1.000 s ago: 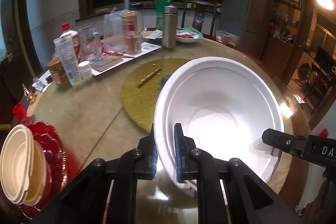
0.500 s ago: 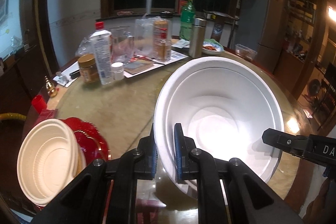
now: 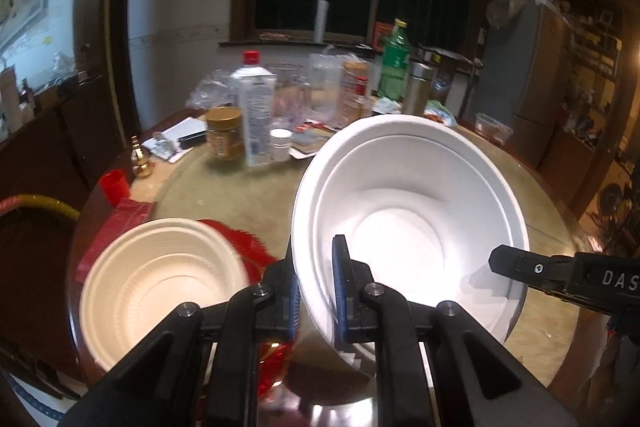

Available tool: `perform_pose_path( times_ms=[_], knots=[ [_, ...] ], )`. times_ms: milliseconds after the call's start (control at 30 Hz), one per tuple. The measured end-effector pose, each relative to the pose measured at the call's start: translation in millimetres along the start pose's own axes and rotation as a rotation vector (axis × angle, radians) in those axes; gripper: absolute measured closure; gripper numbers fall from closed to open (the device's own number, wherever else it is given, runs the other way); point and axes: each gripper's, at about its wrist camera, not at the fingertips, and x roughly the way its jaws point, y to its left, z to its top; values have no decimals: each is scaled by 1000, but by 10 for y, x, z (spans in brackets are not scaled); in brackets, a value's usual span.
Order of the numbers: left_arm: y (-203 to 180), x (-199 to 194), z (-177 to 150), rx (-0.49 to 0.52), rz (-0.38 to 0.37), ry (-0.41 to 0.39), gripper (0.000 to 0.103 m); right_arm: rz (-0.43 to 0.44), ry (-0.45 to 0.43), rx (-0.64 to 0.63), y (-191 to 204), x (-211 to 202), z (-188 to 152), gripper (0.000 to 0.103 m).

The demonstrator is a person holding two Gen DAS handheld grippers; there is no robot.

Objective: Organize plates and bowls
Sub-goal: 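Lift the white bowl and carry it toward the red plate stack, then lower the white bowl onto the bowls on the red plates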

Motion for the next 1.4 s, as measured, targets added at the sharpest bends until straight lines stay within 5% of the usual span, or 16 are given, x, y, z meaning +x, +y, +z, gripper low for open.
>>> perform_pose_path(
  times_ms=[1067, 1400],
  knots=[
    [1188, -391, -37, -175, 231, -83, 91, 165, 135, -206, 1293, 779, -228, 95],
    [1391, -205, -203, -201, 251, -5, 91, 153, 194, -229, 1411, 1015, -333, 95]
  ],
)
